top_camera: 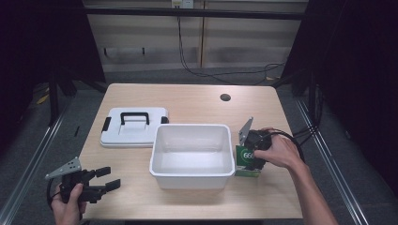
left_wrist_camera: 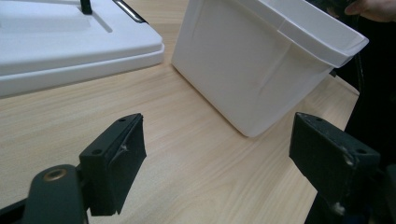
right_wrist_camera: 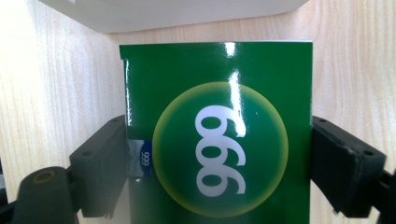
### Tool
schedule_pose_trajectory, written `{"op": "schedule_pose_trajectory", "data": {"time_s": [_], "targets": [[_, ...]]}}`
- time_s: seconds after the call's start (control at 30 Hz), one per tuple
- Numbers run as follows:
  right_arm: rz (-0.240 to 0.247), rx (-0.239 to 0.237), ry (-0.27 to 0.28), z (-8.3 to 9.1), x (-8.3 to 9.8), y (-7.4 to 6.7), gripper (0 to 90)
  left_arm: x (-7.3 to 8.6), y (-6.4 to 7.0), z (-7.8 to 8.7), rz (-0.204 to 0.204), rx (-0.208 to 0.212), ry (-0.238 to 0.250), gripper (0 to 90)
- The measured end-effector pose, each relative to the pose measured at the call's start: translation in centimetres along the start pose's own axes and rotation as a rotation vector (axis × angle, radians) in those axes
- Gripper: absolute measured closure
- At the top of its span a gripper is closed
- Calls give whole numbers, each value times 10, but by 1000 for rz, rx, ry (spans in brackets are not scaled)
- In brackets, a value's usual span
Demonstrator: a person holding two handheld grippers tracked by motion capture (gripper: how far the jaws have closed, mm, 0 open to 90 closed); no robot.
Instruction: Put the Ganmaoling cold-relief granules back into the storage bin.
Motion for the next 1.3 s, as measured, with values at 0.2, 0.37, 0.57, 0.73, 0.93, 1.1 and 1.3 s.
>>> {"op": "schedule_pose_trajectory", "data": {"time_s": [0.2, 0.37, 0.57, 0.73, 0.93, 1.1, 1.3], "targets": [[20, -7, -37, 1, 1, -3, 153, 0, 0, 0, 0, 1, 0, 185], [20, -17, -46, 2, 2, -4, 156, 0, 0, 0, 2, 2, 0, 184], [-26, -27, -48, 6, 4, -4, 159, 0, 0, 0, 1, 1, 0, 185], [-38, -27, -24, 14, 6, -7, 160, 0, 0, 0, 0, 0, -1, 185], [-32, -15, -41, 22, 10, -9, 160, 0, 0, 0, -2, -1, -1, 184], [-34, -9, -33, 32, 8, -10, 160, 0, 0, 0, 4, 1, 2, 184], [-49, -17, -20, 40, 9, -11, 160, 0, 0, 0, 3, 2, 4, 184]]}}
Point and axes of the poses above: each handheld gripper's, and its own axes: z roughly backward along the jaws, x roughly out of its underside, y roughly to its right, the point moved 6 cm from there along -z, roughly forward along the jaws
